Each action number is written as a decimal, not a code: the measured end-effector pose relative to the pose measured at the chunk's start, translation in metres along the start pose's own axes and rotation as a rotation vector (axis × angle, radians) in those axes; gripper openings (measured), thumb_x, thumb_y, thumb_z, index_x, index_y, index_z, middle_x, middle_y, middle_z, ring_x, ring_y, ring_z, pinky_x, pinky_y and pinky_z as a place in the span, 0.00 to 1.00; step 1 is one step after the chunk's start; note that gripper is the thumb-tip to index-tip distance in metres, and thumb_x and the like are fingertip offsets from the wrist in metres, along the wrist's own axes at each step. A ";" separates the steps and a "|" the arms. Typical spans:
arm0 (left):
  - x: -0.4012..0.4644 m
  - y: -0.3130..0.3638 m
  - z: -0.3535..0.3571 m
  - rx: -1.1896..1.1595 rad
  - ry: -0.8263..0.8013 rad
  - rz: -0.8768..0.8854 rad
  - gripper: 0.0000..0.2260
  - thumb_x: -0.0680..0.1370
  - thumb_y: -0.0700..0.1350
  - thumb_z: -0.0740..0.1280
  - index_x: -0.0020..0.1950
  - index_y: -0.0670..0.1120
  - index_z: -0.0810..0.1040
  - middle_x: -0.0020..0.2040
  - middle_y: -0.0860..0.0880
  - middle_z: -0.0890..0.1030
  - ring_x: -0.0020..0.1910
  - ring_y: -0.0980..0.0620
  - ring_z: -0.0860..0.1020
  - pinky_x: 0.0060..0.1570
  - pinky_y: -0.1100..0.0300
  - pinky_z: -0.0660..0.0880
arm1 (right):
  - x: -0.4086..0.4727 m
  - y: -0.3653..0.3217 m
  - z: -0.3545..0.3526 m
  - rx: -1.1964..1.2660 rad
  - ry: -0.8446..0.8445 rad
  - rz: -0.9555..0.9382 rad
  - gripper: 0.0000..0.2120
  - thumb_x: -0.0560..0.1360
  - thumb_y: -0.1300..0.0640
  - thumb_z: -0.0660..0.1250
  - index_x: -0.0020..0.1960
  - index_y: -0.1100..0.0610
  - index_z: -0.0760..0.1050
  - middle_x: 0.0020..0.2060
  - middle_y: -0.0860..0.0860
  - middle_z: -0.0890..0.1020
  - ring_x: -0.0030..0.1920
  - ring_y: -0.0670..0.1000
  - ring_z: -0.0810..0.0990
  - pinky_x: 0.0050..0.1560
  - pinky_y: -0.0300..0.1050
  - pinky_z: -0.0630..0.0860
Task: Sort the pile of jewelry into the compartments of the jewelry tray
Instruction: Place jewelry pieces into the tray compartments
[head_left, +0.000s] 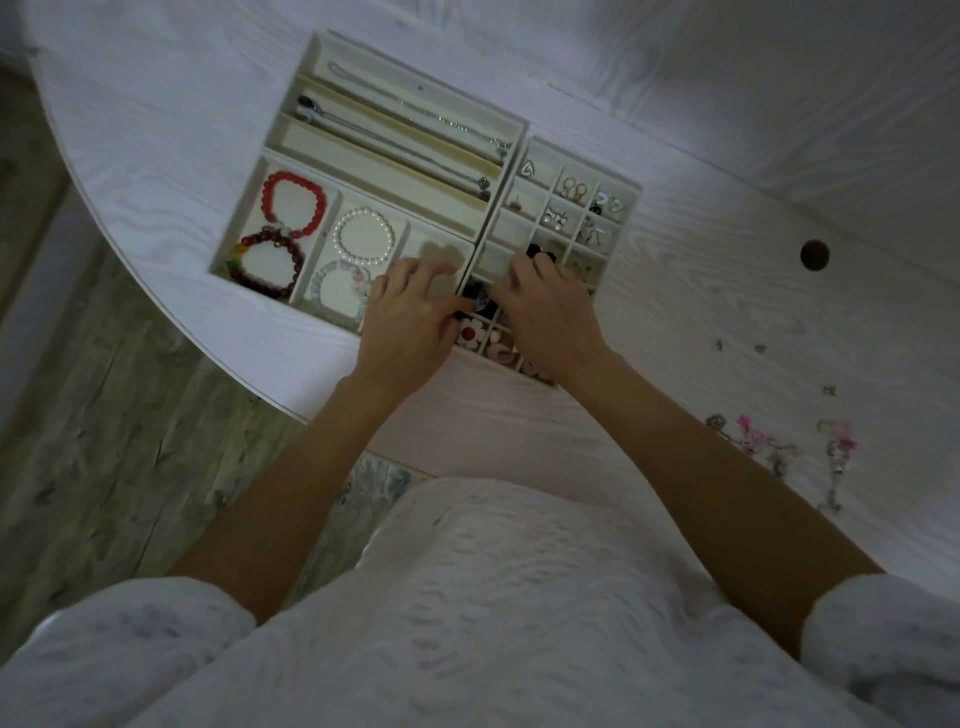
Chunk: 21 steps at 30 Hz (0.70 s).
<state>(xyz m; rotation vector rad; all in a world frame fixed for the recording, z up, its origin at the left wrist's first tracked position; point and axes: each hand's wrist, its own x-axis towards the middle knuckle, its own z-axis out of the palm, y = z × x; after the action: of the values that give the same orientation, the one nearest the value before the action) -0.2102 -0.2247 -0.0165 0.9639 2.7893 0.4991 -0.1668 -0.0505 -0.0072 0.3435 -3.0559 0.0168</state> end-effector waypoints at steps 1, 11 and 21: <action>0.000 0.000 0.000 -0.001 0.002 0.004 0.17 0.73 0.47 0.57 0.52 0.50 0.83 0.58 0.44 0.78 0.57 0.41 0.72 0.51 0.50 0.67 | 0.000 -0.001 -0.001 -0.005 0.001 -0.007 0.05 0.69 0.65 0.64 0.37 0.57 0.77 0.38 0.55 0.75 0.38 0.55 0.73 0.36 0.44 0.65; 0.000 0.000 0.001 -0.025 -0.014 -0.011 0.17 0.73 0.47 0.56 0.52 0.50 0.83 0.59 0.44 0.77 0.57 0.41 0.72 0.51 0.49 0.68 | -0.009 -0.003 0.002 0.010 -0.027 0.045 0.09 0.72 0.61 0.60 0.45 0.58 0.79 0.43 0.55 0.76 0.45 0.56 0.75 0.42 0.45 0.71; 0.000 0.000 0.002 -0.028 -0.006 -0.013 0.17 0.73 0.48 0.56 0.52 0.50 0.83 0.59 0.44 0.77 0.58 0.42 0.71 0.52 0.49 0.68 | -0.014 -0.002 -0.006 0.123 -0.098 0.077 0.10 0.68 0.66 0.66 0.48 0.60 0.77 0.45 0.59 0.75 0.45 0.58 0.74 0.40 0.47 0.71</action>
<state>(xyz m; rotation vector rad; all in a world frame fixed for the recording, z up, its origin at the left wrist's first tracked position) -0.2092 -0.2240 -0.0185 0.9393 2.7738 0.5303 -0.1521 -0.0493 -0.0026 0.2400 -3.1713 0.1984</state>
